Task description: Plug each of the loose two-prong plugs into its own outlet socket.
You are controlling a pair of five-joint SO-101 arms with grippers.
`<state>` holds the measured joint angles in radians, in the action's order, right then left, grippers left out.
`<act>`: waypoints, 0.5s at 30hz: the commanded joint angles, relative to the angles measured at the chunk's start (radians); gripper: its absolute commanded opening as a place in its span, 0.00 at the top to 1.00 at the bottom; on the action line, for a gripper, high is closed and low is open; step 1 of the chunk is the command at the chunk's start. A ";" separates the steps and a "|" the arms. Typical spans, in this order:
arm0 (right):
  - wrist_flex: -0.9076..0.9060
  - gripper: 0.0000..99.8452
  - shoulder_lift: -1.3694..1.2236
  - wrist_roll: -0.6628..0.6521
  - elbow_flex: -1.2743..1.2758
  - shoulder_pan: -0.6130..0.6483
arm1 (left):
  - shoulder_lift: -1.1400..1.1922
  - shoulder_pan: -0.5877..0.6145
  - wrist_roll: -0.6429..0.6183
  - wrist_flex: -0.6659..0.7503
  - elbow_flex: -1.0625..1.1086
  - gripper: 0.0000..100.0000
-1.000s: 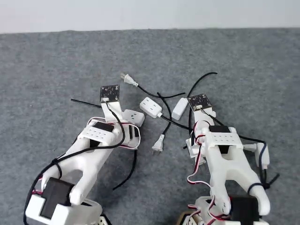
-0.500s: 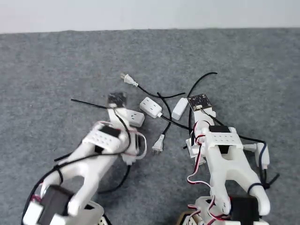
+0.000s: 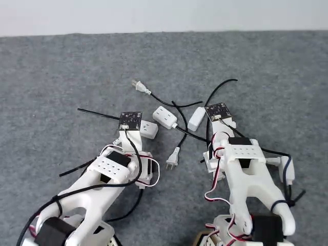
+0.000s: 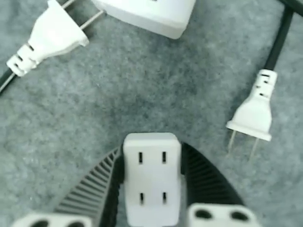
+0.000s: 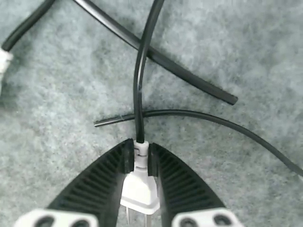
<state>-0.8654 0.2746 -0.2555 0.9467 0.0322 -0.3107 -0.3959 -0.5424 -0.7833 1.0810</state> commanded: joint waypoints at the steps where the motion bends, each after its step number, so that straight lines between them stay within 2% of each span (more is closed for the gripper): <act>1: 0.015 0.99 0.042 -0.012 -0.005 0.008 | -0.038 -0.011 -0.044 -0.040 -0.035 0.71; 6: 0.015 0.99 0.042 -0.012 -0.005 0.008 | -0.138 -0.006 -0.040 -0.060 -0.002 0.68; 11: 0.015 0.99 0.042 -0.012 -0.005 0.008 | -0.282 -0.006 0.060 -0.072 0.061 0.68; 15: 0.013 0.99 0.042 -0.012 -0.005 0.008 | -0.431 0.037 0.130 -0.149 0.077 0.68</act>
<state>-0.8654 0.2746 -0.2555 0.9467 0.0322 -0.6314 -0.3974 -0.4595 -0.8815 1.1653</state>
